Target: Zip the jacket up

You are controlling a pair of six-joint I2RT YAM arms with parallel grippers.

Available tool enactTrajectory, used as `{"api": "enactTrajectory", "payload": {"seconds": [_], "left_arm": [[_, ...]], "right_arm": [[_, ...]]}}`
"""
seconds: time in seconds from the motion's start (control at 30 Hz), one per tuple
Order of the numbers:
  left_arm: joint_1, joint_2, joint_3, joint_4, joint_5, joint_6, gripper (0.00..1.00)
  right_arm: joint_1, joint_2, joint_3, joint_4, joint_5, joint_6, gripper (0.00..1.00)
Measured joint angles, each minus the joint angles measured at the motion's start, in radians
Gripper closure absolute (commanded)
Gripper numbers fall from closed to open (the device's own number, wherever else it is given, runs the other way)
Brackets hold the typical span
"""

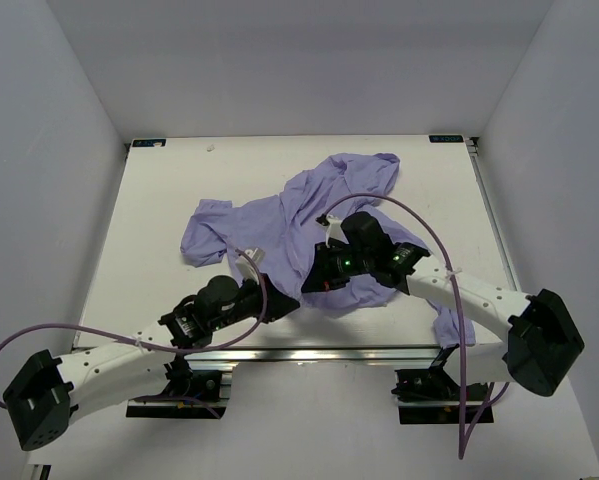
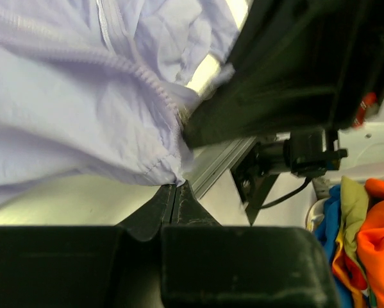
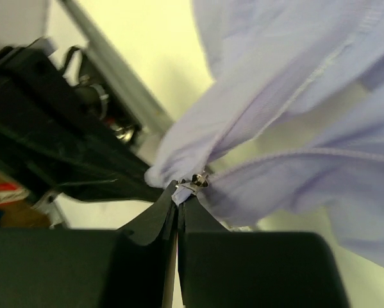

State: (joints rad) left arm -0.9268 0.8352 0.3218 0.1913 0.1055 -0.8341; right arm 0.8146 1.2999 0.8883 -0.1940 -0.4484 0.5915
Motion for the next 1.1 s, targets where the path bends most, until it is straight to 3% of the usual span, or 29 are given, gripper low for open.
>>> {"api": "enactTrajectory", "payload": {"seconds": [0.27,0.53,0.77,0.9,1.1], "left_arm": [[0.000,-0.082,0.001,-0.190,0.024,-0.019,1.00],[0.000,-0.128,-0.003,-0.312,0.049,-0.068,1.00],[0.000,-0.141,-0.031,-0.344,0.057,-0.113,1.00],[0.000,-0.140,-0.040,-0.382,0.063,-0.130,1.00],[0.021,-0.136,-0.038,-0.329,-0.006,-0.152,1.00]], "right_arm": [[-0.004,0.042,0.003,0.047,0.260,-0.038,1.00],[-0.109,0.296,0.188,0.135,0.527,-0.109,1.00],[-0.261,0.605,0.542,0.163,0.661,-0.190,1.00],[-0.338,0.806,0.831,0.155,0.722,-0.240,1.00],[-0.393,1.081,1.238,0.033,0.745,-0.267,1.00]]}}
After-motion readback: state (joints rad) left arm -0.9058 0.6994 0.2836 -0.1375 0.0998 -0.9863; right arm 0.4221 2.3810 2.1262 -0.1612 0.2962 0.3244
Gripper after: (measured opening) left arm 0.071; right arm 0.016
